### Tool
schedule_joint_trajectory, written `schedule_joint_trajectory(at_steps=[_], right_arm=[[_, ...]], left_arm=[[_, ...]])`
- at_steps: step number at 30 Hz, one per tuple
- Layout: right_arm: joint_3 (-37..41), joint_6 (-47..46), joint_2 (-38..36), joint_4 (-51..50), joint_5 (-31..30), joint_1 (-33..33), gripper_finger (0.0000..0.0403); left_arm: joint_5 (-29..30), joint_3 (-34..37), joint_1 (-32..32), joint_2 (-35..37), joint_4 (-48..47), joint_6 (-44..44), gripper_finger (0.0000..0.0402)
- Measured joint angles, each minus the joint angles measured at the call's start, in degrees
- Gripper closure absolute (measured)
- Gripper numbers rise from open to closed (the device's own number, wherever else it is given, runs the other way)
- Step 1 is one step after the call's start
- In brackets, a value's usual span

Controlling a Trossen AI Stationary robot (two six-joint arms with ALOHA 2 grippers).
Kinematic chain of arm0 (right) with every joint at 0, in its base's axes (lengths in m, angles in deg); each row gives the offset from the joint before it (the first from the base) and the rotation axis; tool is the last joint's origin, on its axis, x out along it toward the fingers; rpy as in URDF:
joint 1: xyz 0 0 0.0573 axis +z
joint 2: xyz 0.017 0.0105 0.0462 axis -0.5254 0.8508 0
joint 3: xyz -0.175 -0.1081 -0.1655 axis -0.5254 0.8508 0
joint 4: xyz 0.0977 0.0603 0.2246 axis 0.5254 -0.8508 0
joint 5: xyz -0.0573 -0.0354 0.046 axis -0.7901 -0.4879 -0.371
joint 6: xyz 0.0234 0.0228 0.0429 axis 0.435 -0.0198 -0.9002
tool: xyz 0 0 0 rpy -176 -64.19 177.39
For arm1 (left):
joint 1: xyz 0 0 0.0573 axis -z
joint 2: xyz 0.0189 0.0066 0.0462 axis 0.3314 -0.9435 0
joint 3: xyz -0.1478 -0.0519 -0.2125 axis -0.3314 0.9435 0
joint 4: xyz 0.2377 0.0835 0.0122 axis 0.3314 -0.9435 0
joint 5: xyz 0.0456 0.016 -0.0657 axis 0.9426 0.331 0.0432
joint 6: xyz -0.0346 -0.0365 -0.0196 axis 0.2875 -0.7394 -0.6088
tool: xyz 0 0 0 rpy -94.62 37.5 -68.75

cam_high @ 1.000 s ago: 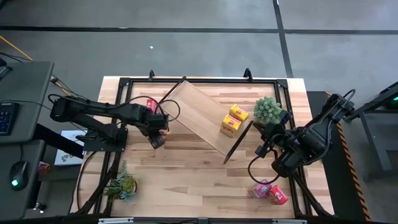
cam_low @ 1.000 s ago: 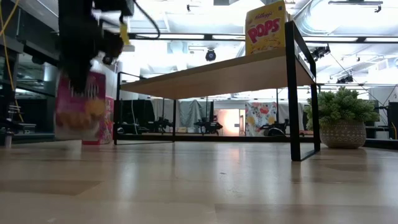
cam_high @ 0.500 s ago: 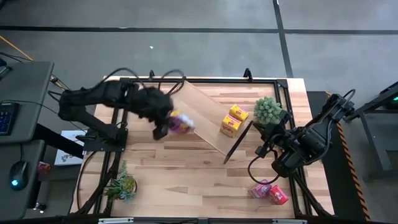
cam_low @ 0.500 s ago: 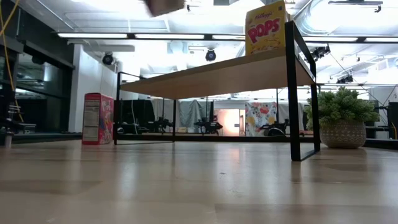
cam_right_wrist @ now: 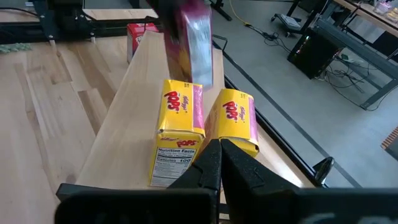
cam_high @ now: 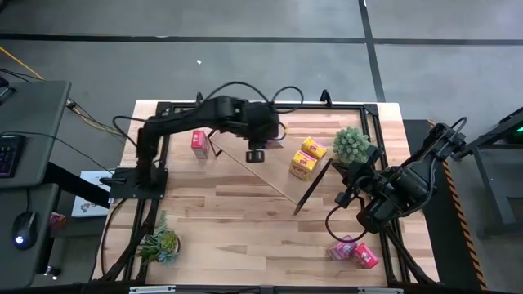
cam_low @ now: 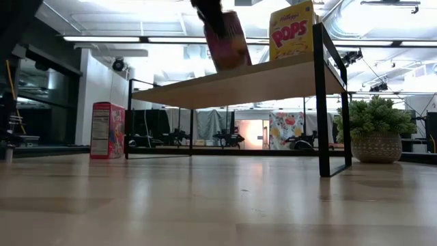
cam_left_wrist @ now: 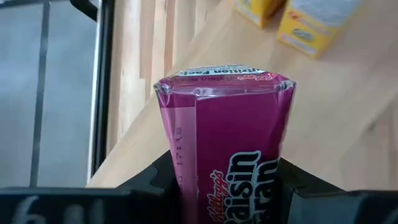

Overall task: Stack cereal on shelf
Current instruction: Put the top violet cereal box on the shelf

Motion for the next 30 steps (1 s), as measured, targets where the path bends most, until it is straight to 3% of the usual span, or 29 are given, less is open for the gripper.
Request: schedule_joint_trajectory(at_steps=[9, 30], right_arm=[[0.00, 0.02, 0.00, -0.02, 0.00, 0.00, 0.0403], [0.00, 0.02, 0.00, 0.01, -0.46, 0.00, 0.0403]], left_arm=[[-5.49, -0.04, -1.80, -3.11, 6.62, 2.24, 0.0271], [-7.78, 0.76, -1.50, -3.17, 7.94, 5.08, 0.0261]])
